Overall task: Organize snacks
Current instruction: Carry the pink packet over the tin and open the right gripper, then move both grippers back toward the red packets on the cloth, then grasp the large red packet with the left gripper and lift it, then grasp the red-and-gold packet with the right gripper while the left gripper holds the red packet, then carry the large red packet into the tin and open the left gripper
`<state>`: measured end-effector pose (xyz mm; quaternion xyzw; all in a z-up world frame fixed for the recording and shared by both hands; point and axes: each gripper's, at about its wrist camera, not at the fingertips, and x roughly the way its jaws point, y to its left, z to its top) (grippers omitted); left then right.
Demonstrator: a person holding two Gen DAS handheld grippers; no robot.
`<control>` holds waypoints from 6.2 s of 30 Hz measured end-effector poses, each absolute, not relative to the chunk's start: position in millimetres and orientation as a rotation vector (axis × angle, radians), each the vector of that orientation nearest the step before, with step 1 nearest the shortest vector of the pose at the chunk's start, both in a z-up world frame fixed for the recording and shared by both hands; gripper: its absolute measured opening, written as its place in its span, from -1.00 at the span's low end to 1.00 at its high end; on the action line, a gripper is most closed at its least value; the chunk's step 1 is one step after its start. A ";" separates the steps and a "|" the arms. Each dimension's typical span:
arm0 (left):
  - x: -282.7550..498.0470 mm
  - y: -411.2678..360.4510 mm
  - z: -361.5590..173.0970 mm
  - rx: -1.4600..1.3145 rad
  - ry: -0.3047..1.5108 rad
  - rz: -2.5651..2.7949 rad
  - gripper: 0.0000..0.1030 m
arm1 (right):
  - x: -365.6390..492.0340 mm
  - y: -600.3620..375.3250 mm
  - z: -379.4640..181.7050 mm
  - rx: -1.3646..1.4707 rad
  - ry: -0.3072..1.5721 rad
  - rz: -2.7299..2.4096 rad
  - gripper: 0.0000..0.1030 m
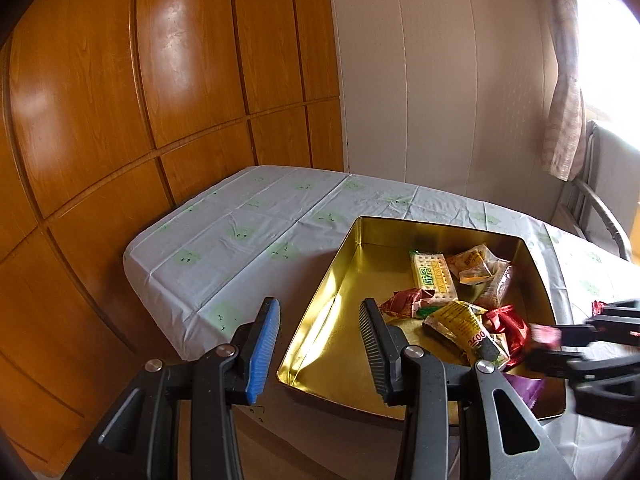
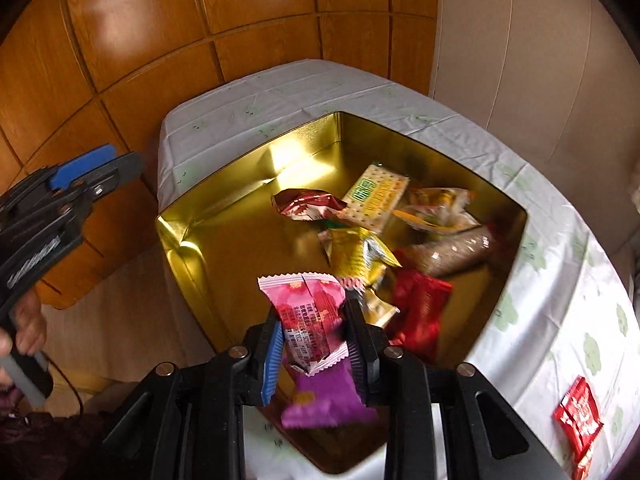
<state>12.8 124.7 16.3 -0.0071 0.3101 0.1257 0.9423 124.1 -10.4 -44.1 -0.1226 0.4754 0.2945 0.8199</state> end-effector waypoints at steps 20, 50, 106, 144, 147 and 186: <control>13.1 124.4 4.5 -0.019 0.665 0.241 -0.18 | 140.7 -20.1 -48.5 -0.096 1.037 0.589 -0.04; 16.2 80.2 11.1 0.060 0.676 0.145 -0.18 | 99.2 -259.8 -14.7 -0.054 0.973 0.119 -0.04; 170.4 -338.5 -78.7 0.771 0.858 -1.017 0.23 | 75.5 -462.0 -39.1 0.530 1.020 -0.224 -0.04; 40.4 -185.1 -89.4 0.281 0.963 -0.684 -0.15 | 131.7 -383.9 -87.9 -0.026 1.160 -0.019 -0.02; 41.4 -184.0 -90.0 0.263 0.970 -0.680 -0.14 | 129.8 -375.0 -91.9 -0.033 1.191 0.016 -0.57; 31.4 -80.5 -14.9 0.109 0.905 -0.359 -0.24 | 110.2 -322.9 -96.3 -0.178 1.132 0.141 -0.55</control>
